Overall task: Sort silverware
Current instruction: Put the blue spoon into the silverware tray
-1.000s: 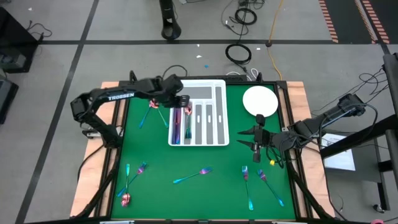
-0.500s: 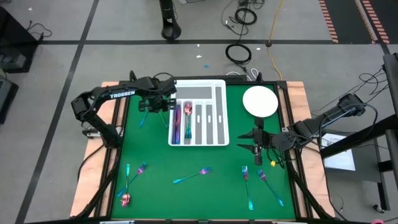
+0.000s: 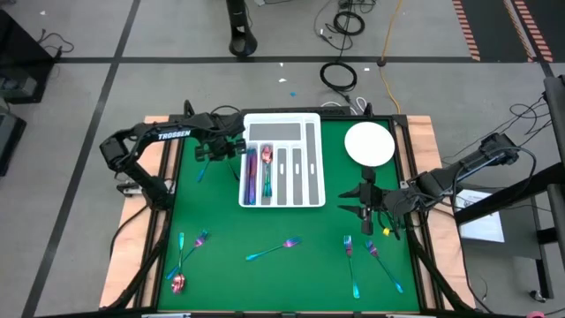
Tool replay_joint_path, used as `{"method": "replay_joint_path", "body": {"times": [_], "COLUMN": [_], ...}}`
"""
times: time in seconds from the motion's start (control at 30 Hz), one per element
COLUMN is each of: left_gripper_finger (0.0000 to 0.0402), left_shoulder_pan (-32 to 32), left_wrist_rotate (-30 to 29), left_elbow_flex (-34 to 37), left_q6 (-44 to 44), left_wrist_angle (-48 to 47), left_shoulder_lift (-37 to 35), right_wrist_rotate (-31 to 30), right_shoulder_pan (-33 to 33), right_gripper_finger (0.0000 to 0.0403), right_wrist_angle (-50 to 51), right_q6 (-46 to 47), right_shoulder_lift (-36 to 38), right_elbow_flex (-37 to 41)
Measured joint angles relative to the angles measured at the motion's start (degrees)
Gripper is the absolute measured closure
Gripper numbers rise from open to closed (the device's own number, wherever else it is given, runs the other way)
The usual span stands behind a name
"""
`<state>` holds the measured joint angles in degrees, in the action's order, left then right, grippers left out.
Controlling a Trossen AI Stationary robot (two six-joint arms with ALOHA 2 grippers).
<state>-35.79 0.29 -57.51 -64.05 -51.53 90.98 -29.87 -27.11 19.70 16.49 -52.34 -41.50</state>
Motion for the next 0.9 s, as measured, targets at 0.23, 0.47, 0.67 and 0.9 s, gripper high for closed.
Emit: {"method": "replay_joint_path", "body": {"times": [0.23, 0.47, 0.67, 0.9], "left_gripper_finger": [0.0270, 0.0270, 0.0270, 0.0270], "left_shoulder_pan": [-0.61, -0.59, -0.59, -0.59], "left_wrist_rotate": [-0.76, -0.74, -1.03, -3.22], "left_elbow_flex": [1.77, 6.15, 7.31, 7.36], "left_q6": [-0.17, -3.15, -3.22, -4.34], "left_wrist_angle": [2.24, 9.88, 10.88, 10.80], "left_shoulder_lift": [0.50, 0.50, 0.50, 0.50], "right_wrist_rotate": [0.00, -0.02, -0.02, -0.20], "right_shoulder_pan": [0.00, 0.00, 0.00, 0.02], "right_gripper_finger": [0.0277, 0.0277, 0.0277, 0.0277], "right_wrist_angle": [-0.03, -0.09, -0.17, -1.45], "right_q6": [0.00, 0.87, 0.85, -0.34], "right_shoulder_lift": [0.00, 0.00, 0.00, -0.02], "right_elbow_flex": [0.00, 0.00, 0.00, 0.00]}}
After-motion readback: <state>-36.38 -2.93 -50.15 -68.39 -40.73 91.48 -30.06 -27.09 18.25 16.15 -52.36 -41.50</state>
